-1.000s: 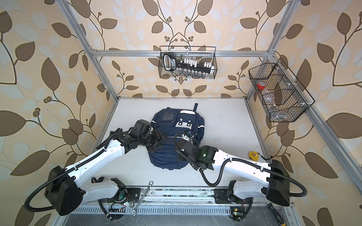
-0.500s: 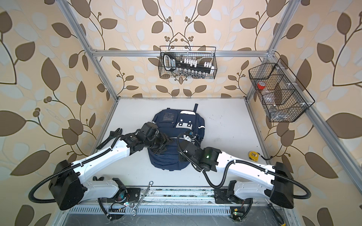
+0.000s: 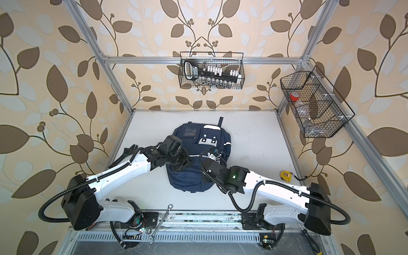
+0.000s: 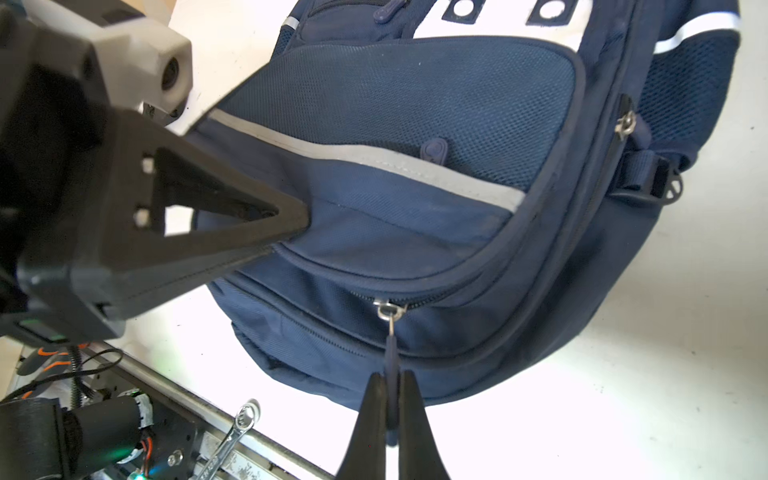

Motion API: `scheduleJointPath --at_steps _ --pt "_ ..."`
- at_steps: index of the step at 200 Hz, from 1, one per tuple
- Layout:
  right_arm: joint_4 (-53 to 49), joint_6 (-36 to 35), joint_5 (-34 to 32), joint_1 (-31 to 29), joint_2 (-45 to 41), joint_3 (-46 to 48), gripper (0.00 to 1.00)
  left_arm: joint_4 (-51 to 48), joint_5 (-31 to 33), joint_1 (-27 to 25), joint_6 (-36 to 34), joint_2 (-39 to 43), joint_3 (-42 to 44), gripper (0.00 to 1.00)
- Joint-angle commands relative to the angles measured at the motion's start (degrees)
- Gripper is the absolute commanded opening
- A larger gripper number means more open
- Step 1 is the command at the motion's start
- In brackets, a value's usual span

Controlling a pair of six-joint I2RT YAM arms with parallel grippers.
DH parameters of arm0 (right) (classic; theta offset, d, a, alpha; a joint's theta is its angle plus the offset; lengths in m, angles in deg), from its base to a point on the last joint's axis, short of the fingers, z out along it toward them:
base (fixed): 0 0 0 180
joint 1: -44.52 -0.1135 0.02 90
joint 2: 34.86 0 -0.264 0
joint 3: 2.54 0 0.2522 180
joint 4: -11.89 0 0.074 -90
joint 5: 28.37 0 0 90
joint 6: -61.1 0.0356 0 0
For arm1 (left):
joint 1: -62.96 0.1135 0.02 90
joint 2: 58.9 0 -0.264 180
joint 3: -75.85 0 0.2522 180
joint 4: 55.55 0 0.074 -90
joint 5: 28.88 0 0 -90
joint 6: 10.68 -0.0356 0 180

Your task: Pack the student bag

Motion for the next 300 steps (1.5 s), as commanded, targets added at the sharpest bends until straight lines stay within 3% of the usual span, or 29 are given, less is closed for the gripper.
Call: scheduleJointPath --at_steps 1,72,117,213,281,300 --pt "-5.3 -1.4 -3.1 2.3 -4.6 1.4 0.0 -0.4 4.3 0.5 -3.9 0.3 -2.1 0.0" --pt "-8.2 -5.6 -2.8 14.8 -11.5 6.8 0.0 -2.5 6.0 1.4 -7.7 3.9 -2.5 0.0" --pt "-1.9 -10.9 -1.0 21.8 -10.9 9.6 0.0 -2.1 5.1 1.6 -8.7 4.1 -2.3 0.0" --pt "6.4 -18.9 3.1 31.9 2.0 3.9 0.0 0.3 2.4 3.8 -9.4 0.0 -1.5 0.0" --pt "6.4 -21.1 4.2 32.6 8.6 -2.3 0.0 9.4 -2.8 4.1 -6.9 -5.2 -0.4 0.0" --pt "4.9 -20.8 4.4 32.6 8.1 -3.9 0.34 11.7 -4.5 4.1 -6.3 -7.6 -0.3 0.0"
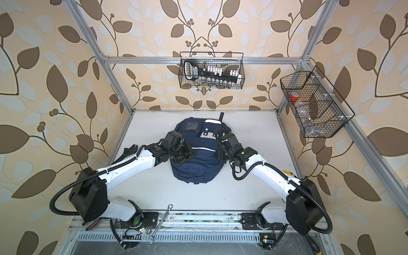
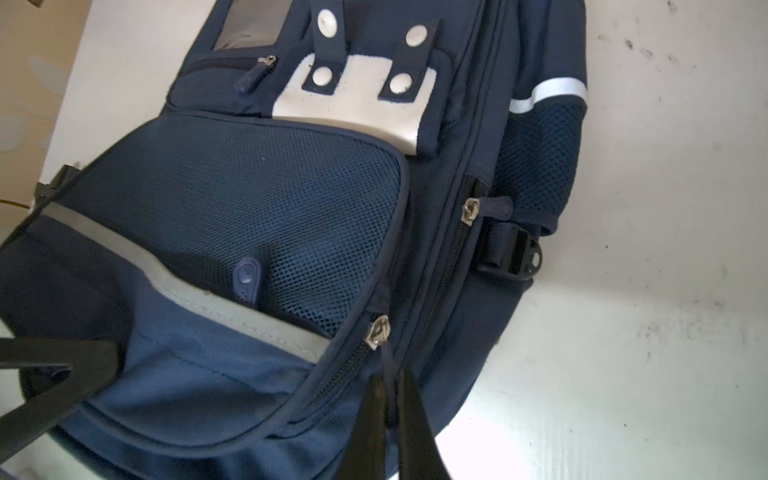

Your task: Pack the student bag

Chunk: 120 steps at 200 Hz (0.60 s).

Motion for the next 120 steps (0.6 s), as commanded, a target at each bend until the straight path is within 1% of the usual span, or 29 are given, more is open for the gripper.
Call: scheduleJointPath --at_steps 1,13,25,39,48,72,76,87,93,104,112,120 --pt "-3.3 -0.1 -9.2 2.3 -0.1 -2.7 0.35 0.2 -3.3 0.8 -0.4 -1.6 0.3 0.0" --pt "-4.3 0.3 -9.1 2.3 -1.8 -3.3 0.49 2.0 -4.2 0.6 0.5 -2.4 0.7 0.0" --pt "-5.9 0.9 -9.4 2.2 -3.8 -4.1 0.56 4.3 -5.1 0.4 1.8 -3.0 1.5 0.0" --pt "-8.6 1.6 -9.7 2.2 -6.5 -5.2 0.59 6.6 -5.5 0.3 3.2 -3.4 2.4 0.0" --pt "-10.4 2.2 -9.9 2.2 -8.1 -6.0 0.6 6.9 -5.5 0.3 3.3 -3.6 1.8 0.0" --pt "-14.0 4.0 -9.5 2.2 -13.1 -6.3 0.61 6.1 -5.7 -0.2 1.6 -3.9 -1.0 0.0" --pt "-14.5 4.2 -9.6 2.2 -14.0 -6.3 0.61 5.4 -5.6 -0.3 1.2 -3.8 -1.6 0.06" --pt "-15.6 5.1 -10.3 2.2 -16.6 -5.9 0.61 2.2 -4.3 -0.3 -0.8 -2.8 -3.7 0.32" --pt "-16.0 5.2 -10.6 2.2 -18.0 -5.6 0.61 -0.3 -3.1 -0.4 -2.2 -1.8 -4.7 0.42" --pt "-16.8 6.0 -12.1 2.2 -20.2 -5.1 0.62 -4.6 -0.5 -0.3 -5.3 0.0 -6.5 0.57" --pt "-17.3 6.4 -13.1 2.2 -21.7 -4.7 0.63 -7.7 1.8 -0.3 -7.8 3.8 -7.4 0.67" --pt "-16.7 5.9 -13.3 2.2 -23.1 -4.0 0.67 -10.8 4.6 -0.3 -10.7 6.5 -8.2 0.76"
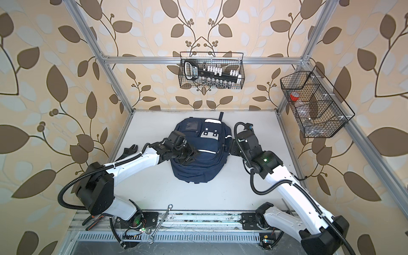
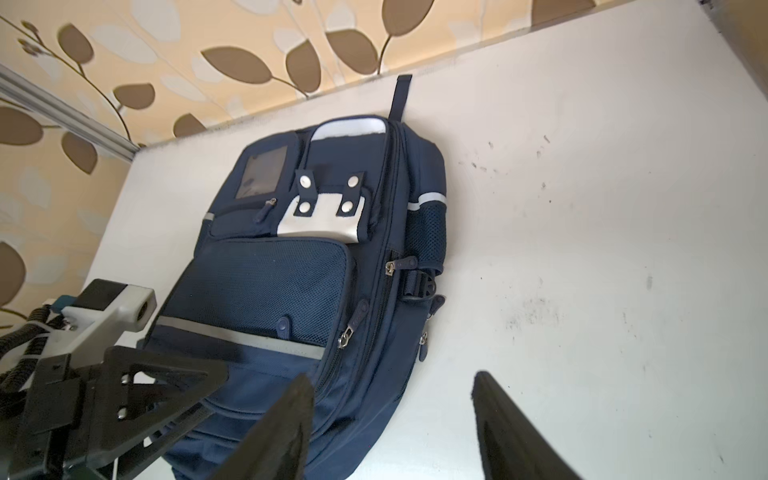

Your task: Pack the student bag

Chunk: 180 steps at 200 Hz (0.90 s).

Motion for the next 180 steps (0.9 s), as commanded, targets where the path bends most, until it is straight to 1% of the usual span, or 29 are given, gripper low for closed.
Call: scheduleJointPath --at_steps 1,9,16,22,31,37,42,56,61,66,73,82,90,100,108,116,127,138,145,164,172,180 --pt "-3.1 1.3 -3.4 -0.1 -3.5 0.9 0.67 -8.5 7.4 -0.2 -9.4 9.3 -4.8 0.78" --pt "-2.6 1.3 -4.2 -0.1 -4.7 1.7 0.75 -10.9 10.4 -0.2 -13.5 12.2 -5.3 0.85" --pt "-1.9 2.6 -6.2 -0.1 -5.6 2.9 0.78 -13.4 13.5 -0.1 -16.9 14.8 -5.9 0.92" --pt "-1.6 4.3 -7.9 -0.1 -6.4 4.3 0.77 -15.5 16.8 -0.1 -19.8 16.9 -6.3 0.95" --pt "0.5 6.2 -10.4 -0.1 -8.0 7.7 0.7 -17.9 21.0 -0.1 -24.6 19.7 -7.0 0.98" --pt "2.6 5.8 -12.6 -0.1 -9.3 9.8 0.69 -19.5 23.9 0.0 -28.0 21.3 -7.6 0.99" --pt "4.3 3.8 -13.6 0.0 -10.5 11.4 0.7 -20.8 27.1 0.0 -30.7 22.5 -8.2 0.99" --pt "10.1 -2.1 -16.4 -0.1 -14.0 16.4 0.77 -23.5 41.2 0.4 -34.7 25.6 -8.3 0.99" --pt "12.5 -3.7 -17.9 -0.1 -15.0 18.3 0.78 -23.6 46.1 0.7 -36.1 26.4 -7.7 0.99" --pt "14.3 -4.5 -19.9 0.0 -15.8 20.1 0.79 -22.9 50.5 1.0 -38.2 27.3 -6.4 0.99" --pt "16.2 -4.7 -24.1 0.0 -16.2 22.0 0.83 -19.8 56.7 1.3 -41.2 28.3 -3.4 0.98" --pt "17.9 -5.1 -29.0 0.2 -15.7 24.2 0.87 -15.1 60.7 2.0 -46.4 29.4 1.6 0.99" --pt "19.6 -6.4 -33.0 0.5 -14.5 25.9 0.9 -11.1 62.6 3.8 -49.8 29.4 5.0 0.99" --pt "22.1 -7.5 -37.2 1.5 -12.0 28.0 0.92 -9.7 63.2 7.8 -48.5 27.8 7.7 0.99" --pt "24.6 -8.3 -39.6 2.9 -10.0 29.9 0.93 -8.6 59.2 12.3 -46.3 26.0 9.1 0.99" --pt "26.8 -7.5 -41.2 5.3 -7.7 31.6 0.93 -6.5 55.9 16.6 -45.1 23.8 10.8 0.99" --pt "31.5 -8.2 -40.5 9.0 -5.5 34.2 0.93 -1.8 56.2 19.8 -45.2 19.9 13.2 0.99" --pt "36.7 -8.9 -38.3 12.5 -3.7 36.6 0.93 3.8 59.2 20.8 -48.0 16.1 15.1 0.99" --pt "39.5 -9.7 -37.4 14.4 -2.6 37.8 0.94 8.1 59.8 21.6 -49.7 14.3 16.8 0.99" --pt "48.4 -12.2 -38.0 18.4 0.6 40.8 0.95 20.3 55.4 25.1 -52.9 12.4 22.8 0.99" --pt "50.5 -12.9 -37.7 20.5 1.7 41.5 0.95 24.9 54.3 26.3 -53.8 12.3 25.6 0.99" --pt "54.6 -14.2 -36.8 22.3 2.4 42.8 0.96 29.2 52.8 27.5 -55.1 12.0 28.6 0.99"
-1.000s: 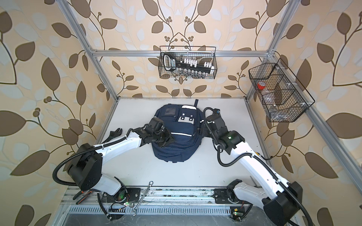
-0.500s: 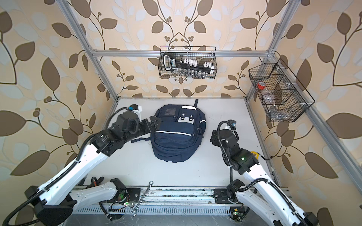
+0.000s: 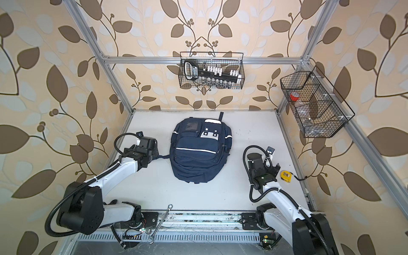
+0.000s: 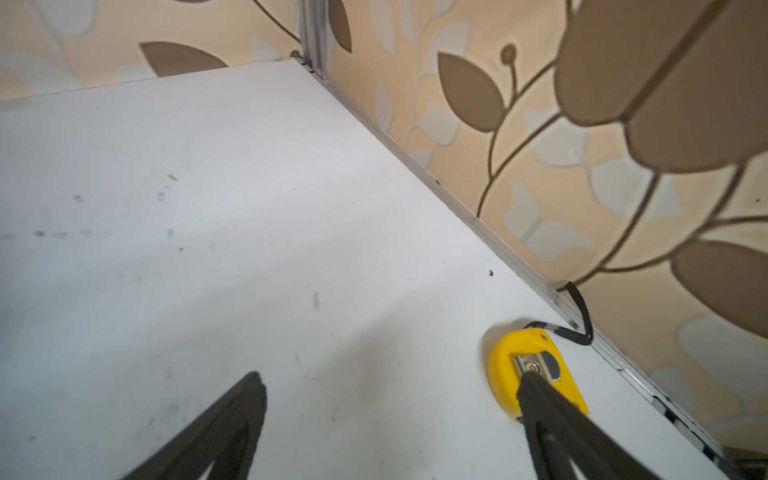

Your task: Pack the student bag

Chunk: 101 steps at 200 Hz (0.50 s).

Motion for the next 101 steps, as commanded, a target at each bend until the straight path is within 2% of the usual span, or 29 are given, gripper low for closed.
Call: scheduleJointPath --at_steps 1,8,22,29,47,55,68,77,95,101 --pt "15.7 -4.4 -1.0 4.3 1.7 2.6 0.96 19.3 -1.6 3.1 -5.6 0.7 5.6 0.99" --pt "21.3 -6.5 1.4 5.7 1.9 4.8 0.97 23.2 -2.4 3.4 -6.9 0.4 8.4 0.99" --pt "31.3 -8.7 10.4 8.7 2.1 8.7 0.99 33.4 -5.5 3.5 -9.2 -0.4 13.4 0.99" --pt "33.0 -9.6 15.1 9.5 2.3 9.0 0.99 32.4 -7.7 3.5 -9.7 -0.9 12.2 0.99" --pt "47.5 -13.0 24.7 10.4 5.4 12.1 0.99 33.9 -12.6 3.7 -13.0 -5.0 9.7 0.99" --pt "51.5 -14.1 27.6 10.5 8.0 12.1 1.0 36.8 -13.1 3.9 -14.6 -6.4 9.8 0.99" --pt "57.0 -16.4 31.4 10.7 13.0 10.9 0.99 49.4 -16.1 4.6 -16.2 -10.6 14.6 0.99" --pt "61.3 -18.3 35.1 11.0 18.2 9.9 0.99 53.8 -18.1 5.7 -15.9 -12.4 16.4 0.99" --pt "70.7 -20.8 41.9 11.4 30.2 7.4 0.99 51.6 -19.6 6.6 -15.1 -12.3 15.5 0.99" --pt "66.6 -20.7 42.9 11.5 28.9 6.7 0.99 52.2 -19.9 6.8 -15.3 -12.8 15.3 0.99"
